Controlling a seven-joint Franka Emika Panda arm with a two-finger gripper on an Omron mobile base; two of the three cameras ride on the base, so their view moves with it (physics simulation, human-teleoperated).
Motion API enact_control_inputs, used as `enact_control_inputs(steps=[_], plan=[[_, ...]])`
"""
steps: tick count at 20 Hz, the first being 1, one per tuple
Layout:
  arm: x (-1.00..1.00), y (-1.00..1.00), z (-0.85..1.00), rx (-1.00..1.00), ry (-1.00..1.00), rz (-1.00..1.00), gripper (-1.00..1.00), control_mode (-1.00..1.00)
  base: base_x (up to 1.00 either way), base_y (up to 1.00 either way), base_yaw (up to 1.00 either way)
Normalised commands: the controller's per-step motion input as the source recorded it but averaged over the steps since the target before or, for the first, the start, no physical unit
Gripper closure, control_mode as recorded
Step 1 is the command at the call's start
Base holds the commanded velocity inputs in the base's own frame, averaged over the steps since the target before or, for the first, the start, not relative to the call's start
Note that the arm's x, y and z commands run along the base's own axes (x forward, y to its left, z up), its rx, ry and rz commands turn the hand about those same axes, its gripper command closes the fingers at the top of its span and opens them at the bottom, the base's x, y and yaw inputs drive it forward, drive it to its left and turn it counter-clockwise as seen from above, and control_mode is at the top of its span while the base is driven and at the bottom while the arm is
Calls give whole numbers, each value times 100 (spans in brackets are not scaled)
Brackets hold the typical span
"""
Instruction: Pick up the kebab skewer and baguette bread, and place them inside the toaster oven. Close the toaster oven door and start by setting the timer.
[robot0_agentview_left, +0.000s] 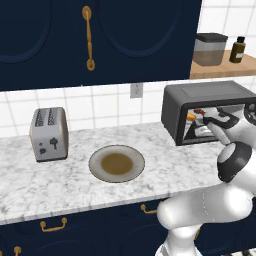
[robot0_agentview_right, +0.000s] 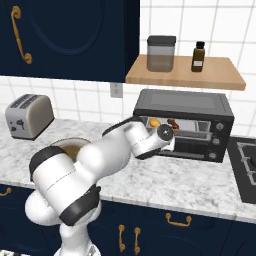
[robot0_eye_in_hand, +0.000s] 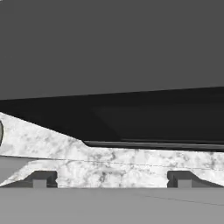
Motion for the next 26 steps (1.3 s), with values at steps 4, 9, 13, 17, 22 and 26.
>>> enact_control_inputs(steps=[4,9,13,17,22,26], plan=[[63,-18,23,-3,0,-2,-100,-100,0,0,0],[32,-21,5,-6,0,-5,-100,-100,0,0,0],[43,-7,0,-6,-1,-5,-100,-100,0,0,0],[29,0,0,-3,-6,-4,-100,-100,0,0,0],[-28,-2,1,-1,-8,-1,-100,-100,0,0,0],[-61,-23,18,0,-5,0,-100,-100,0,0,0]])
